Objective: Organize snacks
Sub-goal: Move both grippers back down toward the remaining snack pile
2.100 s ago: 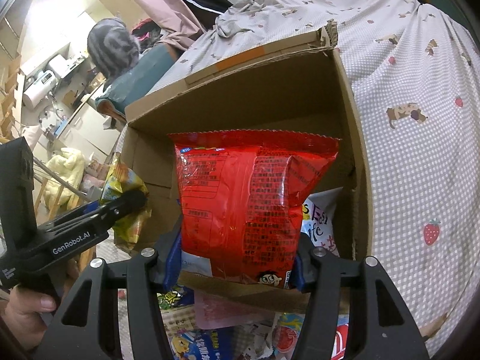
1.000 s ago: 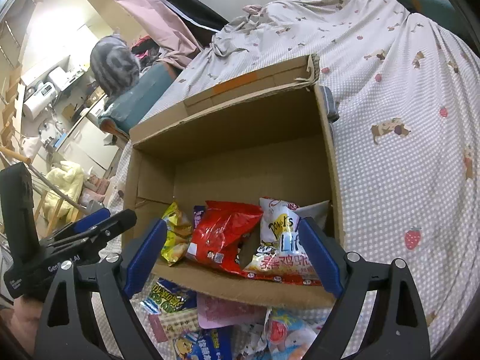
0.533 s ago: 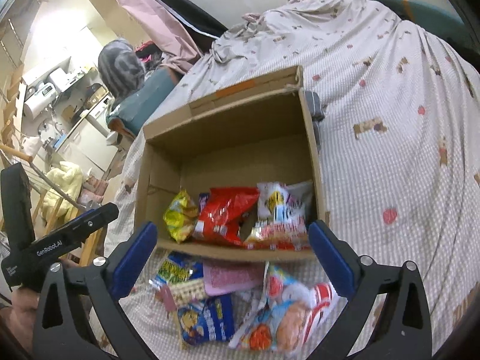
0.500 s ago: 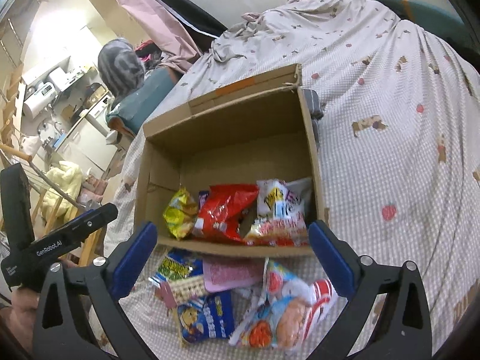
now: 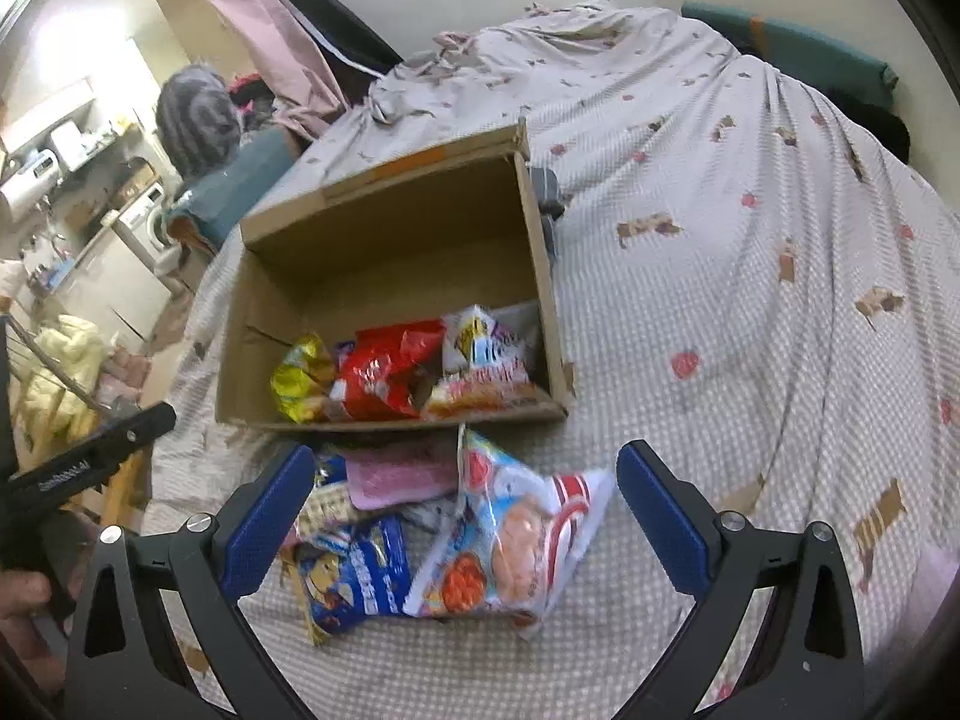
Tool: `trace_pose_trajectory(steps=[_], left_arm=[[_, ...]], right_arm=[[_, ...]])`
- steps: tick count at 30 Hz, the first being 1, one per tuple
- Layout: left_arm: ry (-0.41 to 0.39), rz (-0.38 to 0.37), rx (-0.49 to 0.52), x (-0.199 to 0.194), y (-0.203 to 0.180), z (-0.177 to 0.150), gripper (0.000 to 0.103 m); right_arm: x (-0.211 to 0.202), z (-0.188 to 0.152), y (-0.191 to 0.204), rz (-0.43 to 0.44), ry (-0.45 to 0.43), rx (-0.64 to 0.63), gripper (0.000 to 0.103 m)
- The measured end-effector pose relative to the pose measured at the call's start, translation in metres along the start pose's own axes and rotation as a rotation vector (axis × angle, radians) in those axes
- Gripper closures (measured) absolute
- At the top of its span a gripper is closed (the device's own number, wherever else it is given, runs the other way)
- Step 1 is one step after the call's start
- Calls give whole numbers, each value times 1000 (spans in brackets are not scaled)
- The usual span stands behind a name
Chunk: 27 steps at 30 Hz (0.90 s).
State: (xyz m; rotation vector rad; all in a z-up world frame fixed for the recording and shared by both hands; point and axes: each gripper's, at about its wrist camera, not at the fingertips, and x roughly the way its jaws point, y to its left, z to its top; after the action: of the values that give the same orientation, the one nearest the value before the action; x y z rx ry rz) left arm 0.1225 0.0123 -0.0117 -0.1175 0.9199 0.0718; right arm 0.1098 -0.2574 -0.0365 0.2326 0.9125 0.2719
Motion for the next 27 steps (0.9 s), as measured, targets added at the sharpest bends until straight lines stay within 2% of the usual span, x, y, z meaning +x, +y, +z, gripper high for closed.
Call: trace_pose_trajectory(steps=[4,15,18,27], left_arm=[[24,-29,-17,-2,4,-8,5],[74,-13,3,-4,5,-31,5],[83,-15,8,-4,3,-36,5],[144,-7,-28,8,14,-43,5]], right_arm=[[0,-7,5,0,18,-21,0],[-8,-24,10,-64,15,-26,1],[-7,-29,8,-76,45,-15,0],[-8,-34,-11,-45,81,55,0]])
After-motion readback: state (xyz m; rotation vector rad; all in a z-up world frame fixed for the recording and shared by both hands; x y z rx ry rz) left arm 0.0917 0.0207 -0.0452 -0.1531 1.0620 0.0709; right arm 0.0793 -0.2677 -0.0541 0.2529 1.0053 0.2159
